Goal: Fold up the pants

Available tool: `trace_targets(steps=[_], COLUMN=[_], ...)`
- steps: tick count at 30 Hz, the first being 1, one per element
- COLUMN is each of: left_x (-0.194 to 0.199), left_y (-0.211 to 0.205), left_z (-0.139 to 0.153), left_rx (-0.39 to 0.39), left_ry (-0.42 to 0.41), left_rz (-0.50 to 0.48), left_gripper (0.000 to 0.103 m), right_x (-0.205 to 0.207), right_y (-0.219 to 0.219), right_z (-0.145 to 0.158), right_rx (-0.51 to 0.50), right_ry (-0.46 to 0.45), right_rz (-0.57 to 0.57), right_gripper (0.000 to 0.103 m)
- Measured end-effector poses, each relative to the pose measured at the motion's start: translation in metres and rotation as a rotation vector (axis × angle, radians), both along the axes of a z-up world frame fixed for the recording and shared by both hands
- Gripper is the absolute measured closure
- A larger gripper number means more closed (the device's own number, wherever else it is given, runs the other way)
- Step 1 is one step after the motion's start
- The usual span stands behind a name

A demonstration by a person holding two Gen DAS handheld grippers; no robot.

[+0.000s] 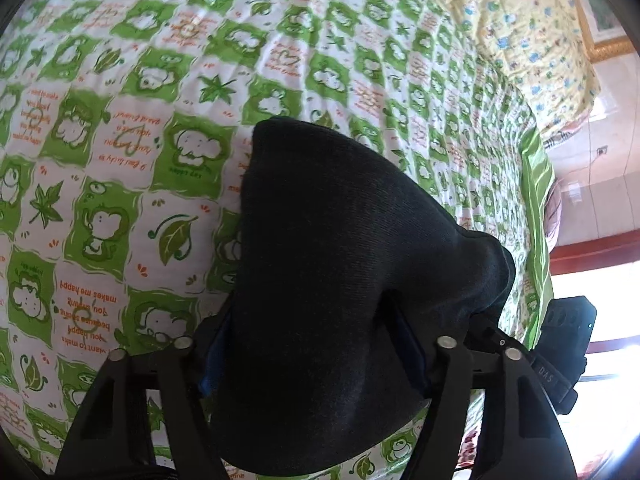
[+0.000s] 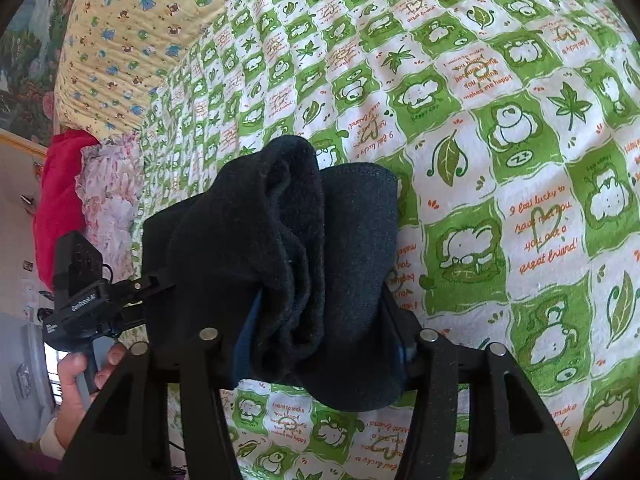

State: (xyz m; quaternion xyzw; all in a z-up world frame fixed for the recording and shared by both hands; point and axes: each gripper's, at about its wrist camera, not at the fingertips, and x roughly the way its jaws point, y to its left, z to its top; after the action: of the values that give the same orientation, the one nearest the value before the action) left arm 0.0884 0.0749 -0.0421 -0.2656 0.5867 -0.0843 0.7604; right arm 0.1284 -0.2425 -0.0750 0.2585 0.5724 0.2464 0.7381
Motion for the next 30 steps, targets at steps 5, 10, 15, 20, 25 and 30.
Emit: trace_targets(steps=[5, 10, 15, 20, 25, 30], left_x=[-0.004, -0.012, -0.02, -0.027, -0.032, -0.035], left_y=[-0.004, 0.005, 0.017, 0.045, 0.081, 0.124], left_z=[0.012, 0.028, 0.052, 0.077, 0.093, 0.1], left_rx=[0.0, -0.012, -0.007, 0.024, 0.056, 0.094], left_ry=[-0.045, -0.083, -0.127, -0.176, -0.205, -0.212], left_rz=[-0.018, -0.003, 0.036, 0.107, 0.186, 0.281], left_gripper=[0.065, 0.071, 0.072, 0.072, 0.072, 0.072], right_x=[-0.002, 0.001, 0.008, 0.017, 0.037, 0.056], right_y=[0.003, 0.014, 0.027, 0.059, 0.104, 0.157], right_z=[0.01, 0.027, 0.043, 0.062, 0.074, 0.08], right_rx=[0.034, 0.05, 0.083, 0.114, 0.135, 0.144], right_ry=[-0.036, -0.082, -0.11, -0.15, -0.178, -0.201], right_rz=[0.023, 0.047, 0.072, 0.137, 0.221, 0.306], right_gripper=[0.061, 0.063, 0.063, 0.063, 0.063, 0.063])
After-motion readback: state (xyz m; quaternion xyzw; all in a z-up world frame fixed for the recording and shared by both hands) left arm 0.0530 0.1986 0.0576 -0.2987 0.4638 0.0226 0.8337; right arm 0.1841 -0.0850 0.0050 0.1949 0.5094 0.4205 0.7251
